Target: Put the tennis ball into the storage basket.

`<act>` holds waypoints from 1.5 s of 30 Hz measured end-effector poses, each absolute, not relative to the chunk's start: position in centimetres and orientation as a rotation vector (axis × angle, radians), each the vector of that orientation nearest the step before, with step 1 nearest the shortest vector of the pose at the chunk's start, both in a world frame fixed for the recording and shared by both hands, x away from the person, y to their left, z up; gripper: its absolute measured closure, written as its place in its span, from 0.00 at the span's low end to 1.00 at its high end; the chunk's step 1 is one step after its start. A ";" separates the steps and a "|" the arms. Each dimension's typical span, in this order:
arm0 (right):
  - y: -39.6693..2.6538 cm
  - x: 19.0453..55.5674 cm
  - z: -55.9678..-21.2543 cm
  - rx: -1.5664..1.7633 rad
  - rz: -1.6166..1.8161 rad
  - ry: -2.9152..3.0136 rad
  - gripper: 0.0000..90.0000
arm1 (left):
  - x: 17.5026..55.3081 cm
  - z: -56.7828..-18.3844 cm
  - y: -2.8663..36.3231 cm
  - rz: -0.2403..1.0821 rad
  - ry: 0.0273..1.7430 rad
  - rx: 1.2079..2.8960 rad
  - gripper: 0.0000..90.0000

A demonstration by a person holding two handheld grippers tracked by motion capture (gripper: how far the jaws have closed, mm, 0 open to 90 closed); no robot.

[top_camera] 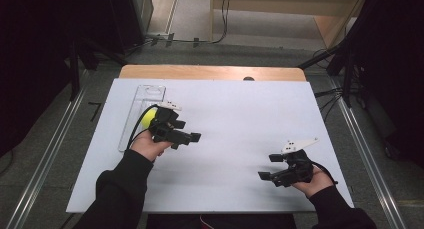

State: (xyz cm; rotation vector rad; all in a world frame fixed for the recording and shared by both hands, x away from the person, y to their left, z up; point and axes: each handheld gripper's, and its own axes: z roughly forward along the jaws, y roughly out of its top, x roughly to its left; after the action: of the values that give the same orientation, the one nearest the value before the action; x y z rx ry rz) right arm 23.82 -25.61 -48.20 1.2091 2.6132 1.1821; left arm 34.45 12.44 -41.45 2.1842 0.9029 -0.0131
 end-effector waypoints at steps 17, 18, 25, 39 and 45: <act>-25.6 23.9 -48.2 1.217 1.178 2.610 0.19 | 32.1 -42.7 13.6 -0.004 0.855 2.182 0.20; -25.6 23.9 -48.2 1.217 1.177 2.609 0.19 | 32.0 -42.8 13.7 0.000 0.851 2.190 0.20; -25.7 23.8 -48.2 1.219 1.174 2.607 0.19 | 31.2 -43.4 14.2 0.004 0.827 2.203 0.20; -25.7 23.8 -48.2 1.227 1.167 2.603 0.19 | 29.8 -44.3 15.4 -0.013 0.817 2.216 0.20; -25.7 23.8 -48.3 1.231 1.164 2.601 0.19 | 29.3 -44.9 16.0 -0.020 0.823 2.217 0.20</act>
State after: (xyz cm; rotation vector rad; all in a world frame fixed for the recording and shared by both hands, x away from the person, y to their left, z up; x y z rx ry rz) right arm 23.84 -25.71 -48.26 1.2312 2.6008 1.1640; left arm 29.27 15.97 -44.85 2.2172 0.8233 -0.0200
